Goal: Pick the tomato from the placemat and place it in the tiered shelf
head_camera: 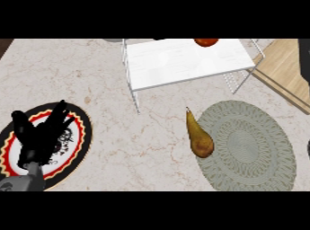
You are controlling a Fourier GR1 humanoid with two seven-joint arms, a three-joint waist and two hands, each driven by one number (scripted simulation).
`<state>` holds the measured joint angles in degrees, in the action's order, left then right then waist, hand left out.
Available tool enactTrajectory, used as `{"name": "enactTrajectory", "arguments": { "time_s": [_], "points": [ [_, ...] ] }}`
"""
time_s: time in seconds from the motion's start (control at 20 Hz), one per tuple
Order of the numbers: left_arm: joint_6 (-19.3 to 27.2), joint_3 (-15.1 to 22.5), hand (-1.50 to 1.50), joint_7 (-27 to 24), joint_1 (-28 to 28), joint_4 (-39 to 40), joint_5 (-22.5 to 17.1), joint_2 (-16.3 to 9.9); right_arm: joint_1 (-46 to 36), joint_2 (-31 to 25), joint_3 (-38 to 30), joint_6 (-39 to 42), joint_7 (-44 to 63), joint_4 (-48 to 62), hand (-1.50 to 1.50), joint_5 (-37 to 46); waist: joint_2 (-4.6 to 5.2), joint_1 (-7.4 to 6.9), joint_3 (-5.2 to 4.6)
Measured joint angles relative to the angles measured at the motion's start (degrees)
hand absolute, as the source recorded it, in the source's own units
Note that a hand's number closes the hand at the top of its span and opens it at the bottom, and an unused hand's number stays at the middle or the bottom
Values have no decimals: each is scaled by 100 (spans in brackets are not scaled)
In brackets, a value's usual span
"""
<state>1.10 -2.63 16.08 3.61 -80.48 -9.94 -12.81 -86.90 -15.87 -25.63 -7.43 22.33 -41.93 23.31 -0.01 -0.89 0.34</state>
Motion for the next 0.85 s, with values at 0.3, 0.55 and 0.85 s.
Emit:
{"name": "enactTrajectory", "arguments": {
  "time_s": [0.3, 0.55, 0.85],
  "points": [
    [13, -45, 0, -129, -26, 68, 50, 22, 66, -651, -244, -432, 164, 74, -150, 60, -9, 34, 12],
    [-19, -71, 0, -107, -27, 74, 56, 6, 265, -1323, -641, -340, 240, 117, -150, -222, -17, 54, 17],
    [93, -32, 0, 18, -30, 2, 152, 81, 651, -2013, -959, 384, 95, 164, -150, -724, -25, 58, 22]
  ]
}}
